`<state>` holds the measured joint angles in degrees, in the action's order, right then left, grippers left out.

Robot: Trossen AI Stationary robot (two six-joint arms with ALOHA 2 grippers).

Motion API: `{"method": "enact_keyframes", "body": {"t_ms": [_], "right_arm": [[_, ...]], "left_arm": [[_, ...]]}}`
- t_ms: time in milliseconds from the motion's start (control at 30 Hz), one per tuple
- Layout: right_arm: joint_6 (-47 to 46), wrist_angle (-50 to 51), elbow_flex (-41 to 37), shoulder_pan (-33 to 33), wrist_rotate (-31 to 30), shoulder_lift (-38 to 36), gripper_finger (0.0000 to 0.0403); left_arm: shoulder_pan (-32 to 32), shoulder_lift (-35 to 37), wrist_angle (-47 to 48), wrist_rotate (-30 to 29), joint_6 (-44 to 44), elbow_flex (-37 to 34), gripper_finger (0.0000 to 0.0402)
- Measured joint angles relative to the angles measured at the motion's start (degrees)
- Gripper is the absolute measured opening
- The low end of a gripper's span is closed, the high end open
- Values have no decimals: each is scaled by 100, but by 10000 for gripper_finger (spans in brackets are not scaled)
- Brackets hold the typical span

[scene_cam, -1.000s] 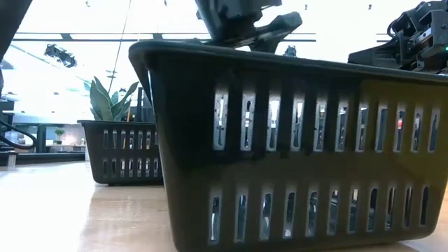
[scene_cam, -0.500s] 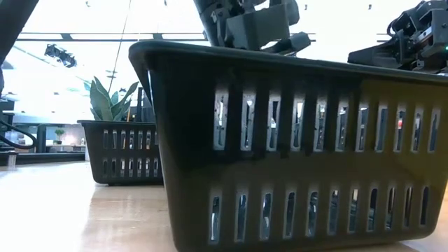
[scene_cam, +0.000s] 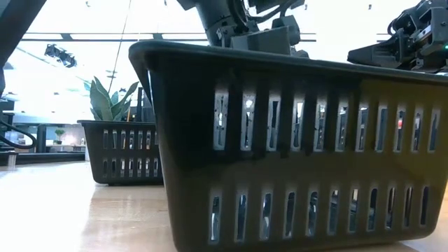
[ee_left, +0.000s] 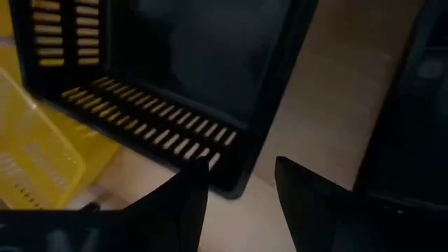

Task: Stack baskets on shelf by color
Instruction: Stack the top right black basket on the top left black basket

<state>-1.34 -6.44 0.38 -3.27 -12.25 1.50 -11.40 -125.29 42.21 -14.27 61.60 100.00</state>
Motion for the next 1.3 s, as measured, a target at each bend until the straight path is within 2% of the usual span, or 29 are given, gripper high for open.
{"method": "enact_keyframes", "body": {"t_ms": [533, 667, 967, 1167, 1300], "right_arm": [[1, -115, 0, 0, -9, 0, 45], [1, -149, 0, 0, -9, 0, 45], [0, -155, 0, 0, -9, 0, 45], [0, -156, 0, 0, -9, 0, 45], [0, -165, 0, 0, -9, 0, 45]], "left_arm": [[-85, -190, -6, 147, 206, -13, 166], [-109, -190, -6, 145, 206, -13, 133], [-185, -190, 68, -60, 198, -13, 13], [-240, -31, 160, -480, 210, -15, 12], [-246, 338, 228, -497, 60, -11, 7]]}}
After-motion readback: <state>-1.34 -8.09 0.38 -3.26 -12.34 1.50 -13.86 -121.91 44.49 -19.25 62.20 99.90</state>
